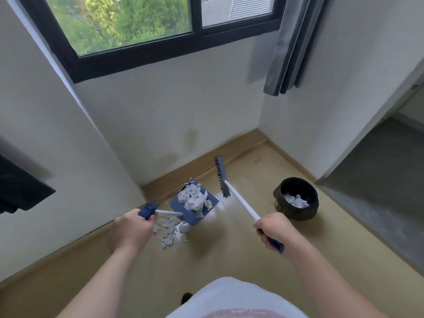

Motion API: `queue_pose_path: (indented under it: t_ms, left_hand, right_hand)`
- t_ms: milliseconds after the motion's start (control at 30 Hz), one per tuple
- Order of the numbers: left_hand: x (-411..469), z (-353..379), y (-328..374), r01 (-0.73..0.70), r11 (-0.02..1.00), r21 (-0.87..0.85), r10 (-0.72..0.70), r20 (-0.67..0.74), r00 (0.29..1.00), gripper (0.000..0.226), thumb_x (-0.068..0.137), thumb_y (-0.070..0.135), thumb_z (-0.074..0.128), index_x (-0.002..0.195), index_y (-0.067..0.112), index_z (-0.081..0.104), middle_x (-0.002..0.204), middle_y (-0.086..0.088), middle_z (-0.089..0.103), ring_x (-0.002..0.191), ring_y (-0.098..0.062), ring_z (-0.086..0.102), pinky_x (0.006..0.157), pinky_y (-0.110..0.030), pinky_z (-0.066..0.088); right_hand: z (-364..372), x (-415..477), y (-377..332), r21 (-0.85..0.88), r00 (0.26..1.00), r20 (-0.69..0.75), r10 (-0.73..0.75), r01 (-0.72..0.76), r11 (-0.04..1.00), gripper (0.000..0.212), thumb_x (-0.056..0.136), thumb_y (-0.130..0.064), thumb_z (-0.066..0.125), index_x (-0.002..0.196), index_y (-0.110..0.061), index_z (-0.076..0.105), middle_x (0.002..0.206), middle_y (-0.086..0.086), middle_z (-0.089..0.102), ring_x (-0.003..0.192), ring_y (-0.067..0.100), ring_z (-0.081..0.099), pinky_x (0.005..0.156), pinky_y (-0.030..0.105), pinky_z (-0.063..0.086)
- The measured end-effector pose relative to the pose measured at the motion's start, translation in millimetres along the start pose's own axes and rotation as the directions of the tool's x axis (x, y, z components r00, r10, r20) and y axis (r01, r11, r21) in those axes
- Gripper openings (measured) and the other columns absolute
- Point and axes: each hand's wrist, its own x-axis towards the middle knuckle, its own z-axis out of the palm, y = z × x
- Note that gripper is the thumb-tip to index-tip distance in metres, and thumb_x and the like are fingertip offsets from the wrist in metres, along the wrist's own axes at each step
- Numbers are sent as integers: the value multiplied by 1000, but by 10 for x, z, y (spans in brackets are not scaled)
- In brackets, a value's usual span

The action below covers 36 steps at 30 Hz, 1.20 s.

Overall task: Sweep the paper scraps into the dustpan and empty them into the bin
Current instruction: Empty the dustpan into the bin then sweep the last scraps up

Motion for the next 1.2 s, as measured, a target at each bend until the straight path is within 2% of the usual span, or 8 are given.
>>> queue_pose_path:
  t_ms: [133, 267, 400, 600, 767, 1033, 1200]
  left_hand:
    - [-177, -77, 461, -88, 996, 25, 89, -43, 995, 45, 85, 64, 58, 68, 22, 64, 62, 3, 59, 66, -29, 57, 54, -28, 45]
    - [-315, -113, 870, -160, 987, 9, 160, -60, 985, 47, 84, 66, 58, 68, 22, 63, 63, 4, 61, 65, -27, 58, 54, -28, 46]
    - [-433, -101, 1324, -267, 964, 2, 266, -93, 959, 44, 85, 62, 60, 66, 23, 62, 63, 4, 60, 64, -27, 56, 52, -28, 42]
    - [-643, 8, 1969, -396, 918, 13, 395, -97, 913, 44, 85, 63, 61, 66, 23, 61, 64, 3, 62, 68, -28, 58, 58, -32, 50]
    - [-827, 131, 2411, -471, 881, 39, 472, -103, 875, 44, 83, 64, 63, 65, 24, 60, 63, 2, 61, 65, -28, 57, 56, -30, 47]
    - [-1052, 305, 3022, -558, 821, 121, 565, -26, 825, 47, 85, 65, 59, 63, 24, 53, 65, 0, 60, 65, -30, 58, 56, -28, 45]
    - [-1008, 463, 3393, -622, 765, 166, 626, 34, 779, 46, 83, 65, 57, 70, 22, 59, 66, 1, 62, 63, -29, 61, 59, -29, 54]
  right_hand:
    - [-414, -101, 188, 133, 997, -16, -80, 81, 988, 11, 91, -2, 57, 82, -7, 55, 56, 4, 43, 37, 12, 31, 35, 16, 23]
    - [-733, -145, 359, 195, 990, -60, -129, 138, 971, 8, 91, -3, 59, 85, -7, 57, 58, 4, 43, 39, 11, 31, 37, 17, 24]
    - [-1044, -172, 528, 236, 981, -126, -146, 173, 956, 7, 90, -4, 59, 85, -8, 56, 62, 6, 43, 39, 11, 32, 37, 18, 26]
    - [-1546, -228, 763, 293, 969, -205, -139, 196, 936, 7, 91, -6, 57, 84, -8, 58, 65, 7, 45, 39, 11, 36, 38, 20, 29]
    - [-1884, -271, 954, 334, 960, -247, -133, 213, 918, 12, 93, -9, 55, 81, -9, 58, 64, 5, 49, 42, 11, 38, 38, 19, 31]
    - [-2219, -283, 1222, 335, 935, -335, -118, 235, 912, 17, 91, -12, 57, 75, -9, 56, 63, 6, 48, 42, 14, 38, 38, 21, 32]
    - [-2300, -233, 1262, 370, 927, -366, -77, 221, 902, 19, 90, -13, 57, 71, -9, 55, 61, 5, 47, 41, 14, 37, 38, 21, 31]
